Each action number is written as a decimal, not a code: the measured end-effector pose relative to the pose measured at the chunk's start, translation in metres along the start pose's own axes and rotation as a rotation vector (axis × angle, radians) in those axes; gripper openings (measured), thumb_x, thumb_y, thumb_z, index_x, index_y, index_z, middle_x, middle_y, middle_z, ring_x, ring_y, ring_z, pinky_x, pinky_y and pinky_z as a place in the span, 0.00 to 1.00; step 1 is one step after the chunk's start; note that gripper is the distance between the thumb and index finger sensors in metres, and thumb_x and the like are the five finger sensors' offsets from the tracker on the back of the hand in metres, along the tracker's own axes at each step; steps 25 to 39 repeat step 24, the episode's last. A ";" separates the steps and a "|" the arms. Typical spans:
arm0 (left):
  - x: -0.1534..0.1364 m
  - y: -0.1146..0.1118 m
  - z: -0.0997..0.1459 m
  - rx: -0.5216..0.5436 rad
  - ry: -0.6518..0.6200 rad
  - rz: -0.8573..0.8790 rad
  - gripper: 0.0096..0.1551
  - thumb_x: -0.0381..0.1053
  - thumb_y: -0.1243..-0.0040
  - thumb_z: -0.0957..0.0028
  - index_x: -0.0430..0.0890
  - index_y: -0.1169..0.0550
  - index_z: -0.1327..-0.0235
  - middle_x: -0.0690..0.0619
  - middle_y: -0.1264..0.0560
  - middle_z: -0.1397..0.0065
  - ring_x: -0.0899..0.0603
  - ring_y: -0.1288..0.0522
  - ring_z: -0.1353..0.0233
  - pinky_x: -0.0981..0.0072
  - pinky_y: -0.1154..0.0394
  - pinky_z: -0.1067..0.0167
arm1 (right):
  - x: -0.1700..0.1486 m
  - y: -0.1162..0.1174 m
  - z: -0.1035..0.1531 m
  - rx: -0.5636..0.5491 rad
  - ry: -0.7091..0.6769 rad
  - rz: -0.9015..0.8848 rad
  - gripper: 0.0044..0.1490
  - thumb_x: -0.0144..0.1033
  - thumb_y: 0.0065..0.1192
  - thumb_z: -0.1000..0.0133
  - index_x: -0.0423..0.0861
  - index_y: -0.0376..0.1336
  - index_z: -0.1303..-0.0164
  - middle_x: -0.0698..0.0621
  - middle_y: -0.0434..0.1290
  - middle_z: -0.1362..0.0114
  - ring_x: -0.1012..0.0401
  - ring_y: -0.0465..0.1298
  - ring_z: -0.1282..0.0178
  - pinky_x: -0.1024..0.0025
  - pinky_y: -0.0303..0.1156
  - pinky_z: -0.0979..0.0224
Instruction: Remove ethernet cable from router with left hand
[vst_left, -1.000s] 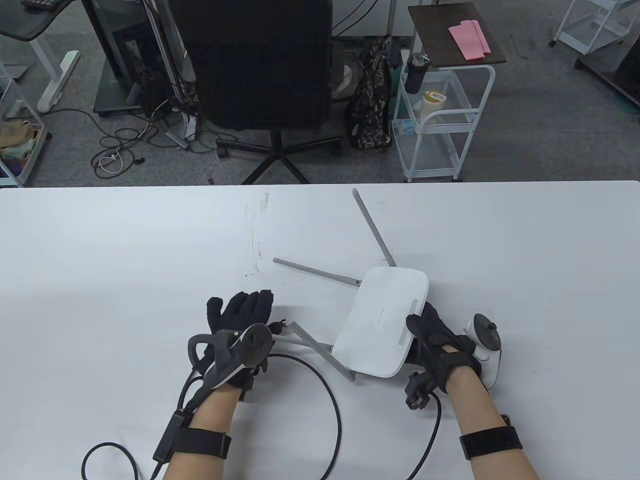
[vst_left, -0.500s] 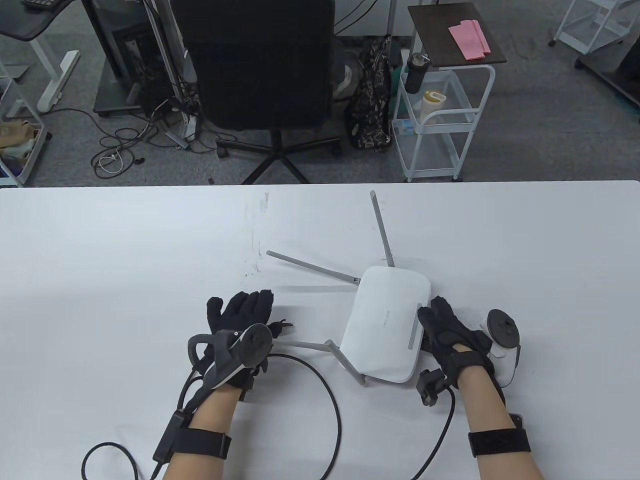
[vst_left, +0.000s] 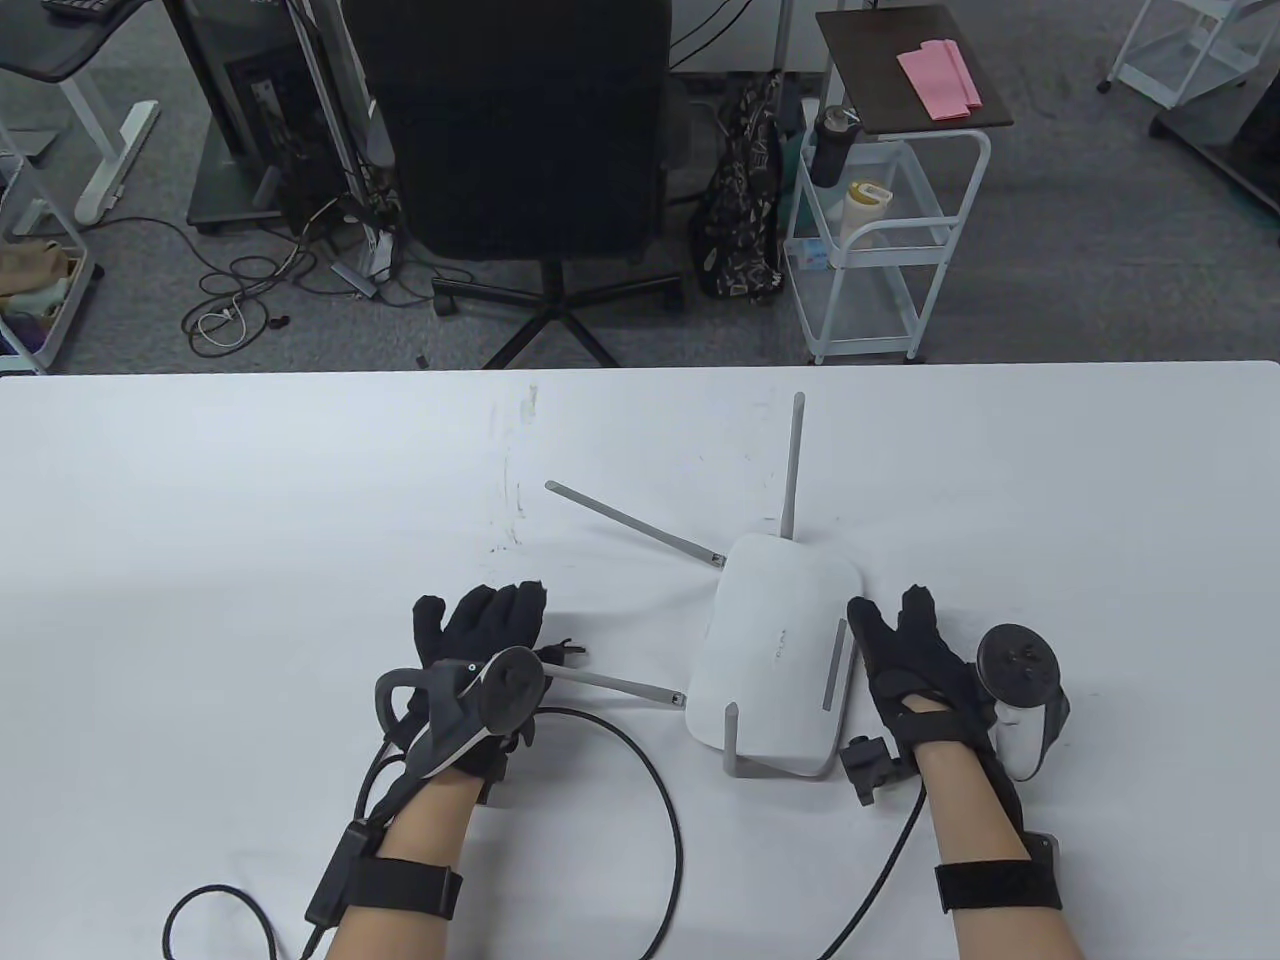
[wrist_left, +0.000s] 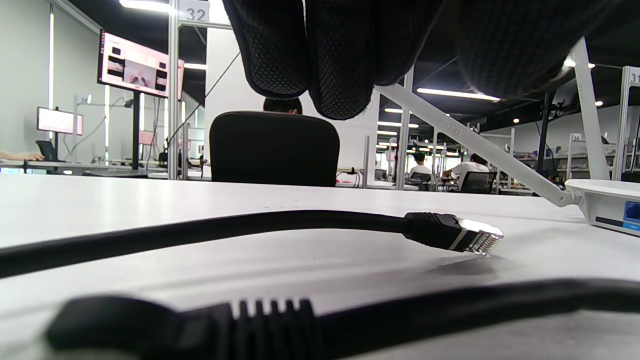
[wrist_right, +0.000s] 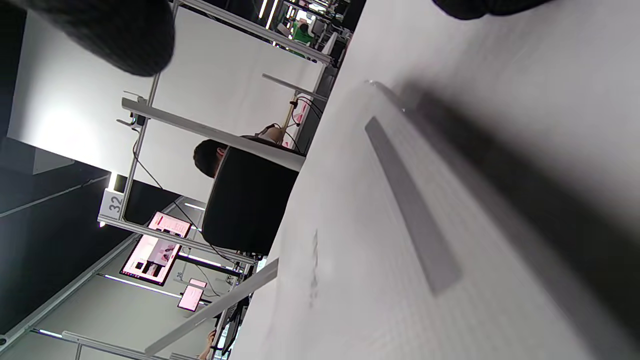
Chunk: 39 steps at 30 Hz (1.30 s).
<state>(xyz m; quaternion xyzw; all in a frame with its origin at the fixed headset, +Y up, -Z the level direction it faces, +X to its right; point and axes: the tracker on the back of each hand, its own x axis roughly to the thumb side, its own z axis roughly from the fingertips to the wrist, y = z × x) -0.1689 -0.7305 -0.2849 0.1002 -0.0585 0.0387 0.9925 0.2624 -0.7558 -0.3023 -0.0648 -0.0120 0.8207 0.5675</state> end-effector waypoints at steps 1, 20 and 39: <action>0.000 0.000 0.000 -0.001 0.002 0.003 0.40 0.67 0.37 0.52 0.57 0.29 0.25 0.54 0.24 0.24 0.42 0.26 0.21 0.29 0.50 0.25 | 0.000 -0.002 0.000 -0.013 -0.013 -0.014 0.66 0.68 0.55 0.35 0.24 0.34 0.23 0.21 0.41 0.24 0.24 0.54 0.32 0.32 0.59 0.36; -0.004 -0.001 -0.001 -0.021 0.018 -0.001 0.40 0.67 0.37 0.52 0.57 0.29 0.25 0.54 0.24 0.24 0.41 0.26 0.21 0.29 0.50 0.25 | 0.001 -0.002 0.000 -0.063 -0.106 -0.009 0.63 0.70 0.54 0.36 0.25 0.44 0.23 0.22 0.52 0.26 0.27 0.64 0.35 0.35 0.66 0.40; -0.002 -0.003 -0.001 -0.051 -0.001 -0.005 0.40 0.68 0.37 0.53 0.57 0.29 0.25 0.53 0.24 0.23 0.41 0.27 0.21 0.28 0.50 0.25 | 0.004 0.001 0.000 -0.043 -0.120 0.015 0.63 0.70 0.54 0.36 0.25 0.45 0.22 0.22 0.52 0.26 0.27 0.63 0.35 0.34 0.65 0.39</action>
